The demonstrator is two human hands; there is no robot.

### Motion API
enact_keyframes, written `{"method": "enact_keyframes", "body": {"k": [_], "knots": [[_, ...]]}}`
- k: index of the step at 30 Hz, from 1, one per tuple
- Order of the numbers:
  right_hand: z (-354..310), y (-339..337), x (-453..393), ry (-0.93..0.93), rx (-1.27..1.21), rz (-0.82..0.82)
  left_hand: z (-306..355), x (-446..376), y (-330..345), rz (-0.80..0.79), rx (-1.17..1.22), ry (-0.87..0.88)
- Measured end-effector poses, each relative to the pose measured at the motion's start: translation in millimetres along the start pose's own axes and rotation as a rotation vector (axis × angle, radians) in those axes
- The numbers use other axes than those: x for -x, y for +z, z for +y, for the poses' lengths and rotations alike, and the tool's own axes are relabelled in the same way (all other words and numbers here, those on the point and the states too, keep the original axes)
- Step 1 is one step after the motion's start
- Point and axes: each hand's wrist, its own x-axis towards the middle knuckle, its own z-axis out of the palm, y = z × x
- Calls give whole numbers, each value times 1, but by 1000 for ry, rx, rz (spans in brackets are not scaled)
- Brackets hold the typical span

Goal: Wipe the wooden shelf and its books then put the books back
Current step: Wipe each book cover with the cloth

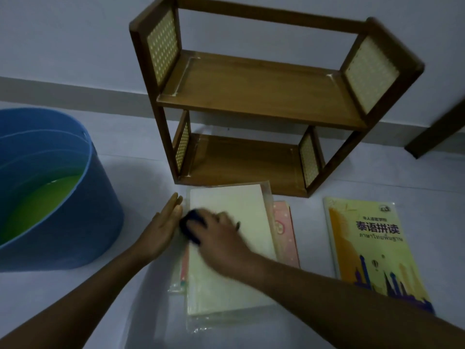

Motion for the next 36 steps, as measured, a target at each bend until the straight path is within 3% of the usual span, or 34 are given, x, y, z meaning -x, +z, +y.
{"method": "enact_keyframes", "body": {"k": [2,3,4,7,9,10,12,15,17,21,24,26,28,30,33,36], "knots": [[-14,5,19,-243,-39,-193,1,1,5,13,-20,12],[-2,0,22,-269,-16,-181,2,2,5,9,-37,20],[17,-5,24,-205,-7,-107,2,4,4,0,-54,23],[85,-37,29,342,-98,81,-5,8,-3,-14,-114,30],[95,-43,42,520,-94,109,-10,10,-7,-10,-160,28],[80,-37,50,496,-70,97,-14,10,-7,-16,-194,41],[32,-14,76,237,-38,78,-19,10,-5,-54,-276,76],[-16,4,115,-192,-93,-168,-17,17,5,-113,-379,105],[-6,-4,121,-249,-144,-254,-14,25,9,-162,-462,133],[63,-40,129,86,-166,-5,-19,42,0,-160,-743,258],[125,-60,152,499,-80,37,-19,59,1,-247,-882,393],[158,-59,168,650,-18,40,-15,65,11,-304,-958,541],[168,-54,178,681,20,-64,-14,65,24,-334,-1031,694],[164,-50,181,660,130,-195,-15,61,33,-378,-1093,735],[153,-55,176,548,239,-218,-12,55,36,-286,-959,842],[148,-71,164,391,-21,-167,18,48,27,-158,-741,875]]}}
